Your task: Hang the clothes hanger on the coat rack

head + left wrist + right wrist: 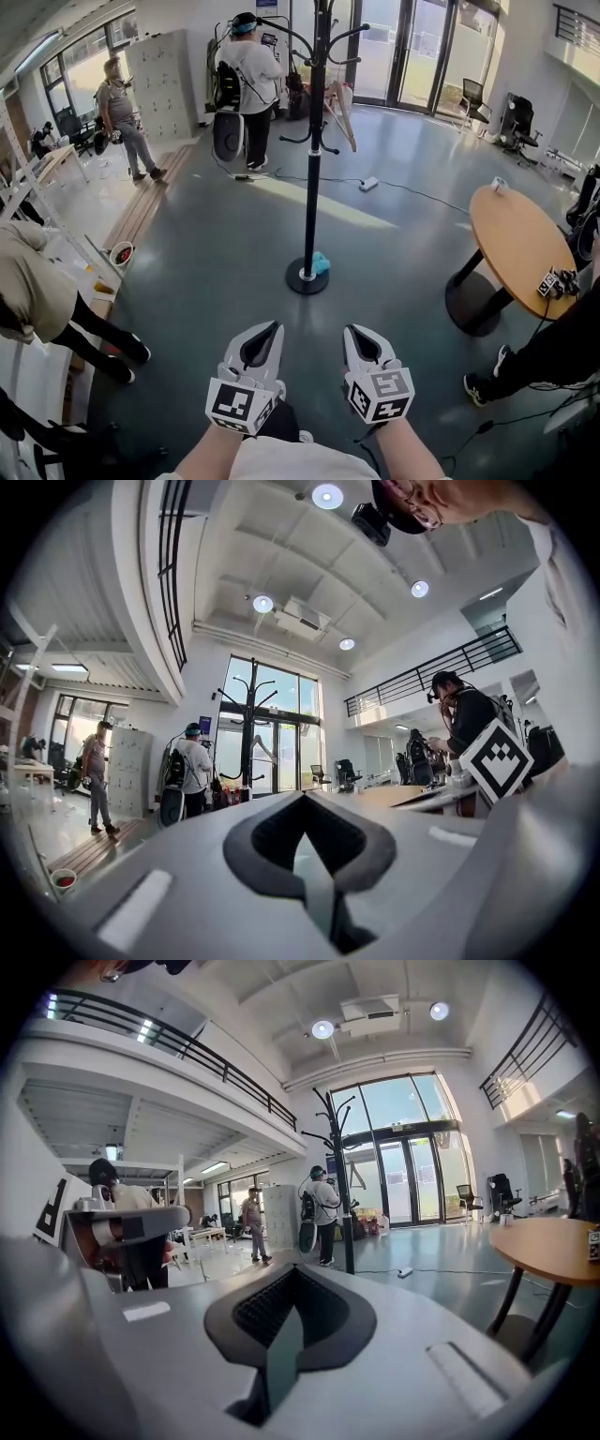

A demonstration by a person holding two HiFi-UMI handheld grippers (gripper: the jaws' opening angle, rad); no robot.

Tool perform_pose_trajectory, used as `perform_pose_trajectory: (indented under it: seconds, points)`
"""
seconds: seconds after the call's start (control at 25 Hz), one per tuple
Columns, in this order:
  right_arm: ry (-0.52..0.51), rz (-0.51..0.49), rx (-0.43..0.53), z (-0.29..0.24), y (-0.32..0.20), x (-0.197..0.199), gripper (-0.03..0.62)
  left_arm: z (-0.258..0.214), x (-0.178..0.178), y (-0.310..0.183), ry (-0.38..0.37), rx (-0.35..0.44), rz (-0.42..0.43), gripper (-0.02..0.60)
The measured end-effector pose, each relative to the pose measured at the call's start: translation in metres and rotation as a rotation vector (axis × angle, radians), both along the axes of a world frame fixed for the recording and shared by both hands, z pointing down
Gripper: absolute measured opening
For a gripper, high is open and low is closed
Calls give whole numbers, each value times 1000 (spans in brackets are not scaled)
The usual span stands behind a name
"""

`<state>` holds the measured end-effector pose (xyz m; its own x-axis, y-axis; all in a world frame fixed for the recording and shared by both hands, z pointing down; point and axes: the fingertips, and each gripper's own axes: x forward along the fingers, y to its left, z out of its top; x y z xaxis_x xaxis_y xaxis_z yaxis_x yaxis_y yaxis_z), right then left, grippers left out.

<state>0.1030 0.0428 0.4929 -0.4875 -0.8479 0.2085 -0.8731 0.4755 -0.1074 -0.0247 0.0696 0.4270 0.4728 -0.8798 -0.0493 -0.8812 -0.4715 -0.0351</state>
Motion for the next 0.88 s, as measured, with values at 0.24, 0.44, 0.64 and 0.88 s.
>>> perform_pose_trajectory:
  seconds: [0.24, 0.44, 0.64, 0.88]
  points:
    - [-9, 24, 10, -2, 37, 9, 26, -9, 9, 36, -11, 22, -4, 0]
    - [0, 39, 40, -7, 56, 14, 26, -8, 11, 50, -23, 15, -15, 0]
    - [22, 61, 58, -10, 70, 17, 26, -3, 11, 60, -19, 9, -8, 0]
    - [30, 70, 78, -15, 77, 21, 26, -1, 15, 67, -13, 19, 6, 0]
